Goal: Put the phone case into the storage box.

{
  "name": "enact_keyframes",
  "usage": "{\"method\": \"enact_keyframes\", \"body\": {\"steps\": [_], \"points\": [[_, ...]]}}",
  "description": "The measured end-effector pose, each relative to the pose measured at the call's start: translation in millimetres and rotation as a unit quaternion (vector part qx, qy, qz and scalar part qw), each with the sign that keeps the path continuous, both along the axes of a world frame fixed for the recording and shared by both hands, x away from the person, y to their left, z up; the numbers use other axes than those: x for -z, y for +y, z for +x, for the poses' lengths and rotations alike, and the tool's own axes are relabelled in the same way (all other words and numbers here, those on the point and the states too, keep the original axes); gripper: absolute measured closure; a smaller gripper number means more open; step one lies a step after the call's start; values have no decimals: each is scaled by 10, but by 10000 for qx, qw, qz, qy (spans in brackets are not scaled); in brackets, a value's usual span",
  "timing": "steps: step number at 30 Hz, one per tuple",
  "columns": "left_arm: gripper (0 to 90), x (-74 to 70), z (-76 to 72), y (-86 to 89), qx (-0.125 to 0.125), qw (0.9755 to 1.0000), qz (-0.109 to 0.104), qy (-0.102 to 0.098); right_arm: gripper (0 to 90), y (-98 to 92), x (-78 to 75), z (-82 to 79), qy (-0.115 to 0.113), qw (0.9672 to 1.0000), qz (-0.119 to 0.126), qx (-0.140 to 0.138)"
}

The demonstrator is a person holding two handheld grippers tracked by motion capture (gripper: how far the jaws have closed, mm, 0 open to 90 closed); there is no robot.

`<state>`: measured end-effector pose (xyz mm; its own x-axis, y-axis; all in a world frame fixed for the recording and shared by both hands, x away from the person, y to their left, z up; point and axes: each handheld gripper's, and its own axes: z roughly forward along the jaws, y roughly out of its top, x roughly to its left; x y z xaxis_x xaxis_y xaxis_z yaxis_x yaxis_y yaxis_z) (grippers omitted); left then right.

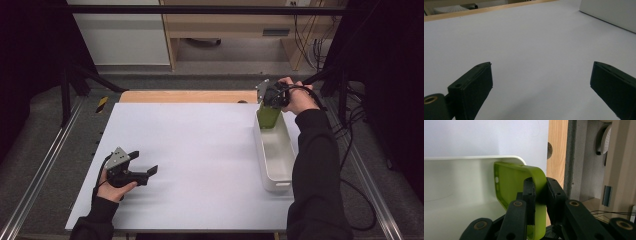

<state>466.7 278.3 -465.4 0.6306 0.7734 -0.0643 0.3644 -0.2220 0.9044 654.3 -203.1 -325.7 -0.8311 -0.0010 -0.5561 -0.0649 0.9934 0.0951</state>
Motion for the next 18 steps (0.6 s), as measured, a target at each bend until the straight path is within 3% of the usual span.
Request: {"method": "enact_keyframes", "body": {"steps": [18], "points": [[39,-4,-2,3,3,10000,6,-7,756,18,10,3,2,10000,-24,78]]}}
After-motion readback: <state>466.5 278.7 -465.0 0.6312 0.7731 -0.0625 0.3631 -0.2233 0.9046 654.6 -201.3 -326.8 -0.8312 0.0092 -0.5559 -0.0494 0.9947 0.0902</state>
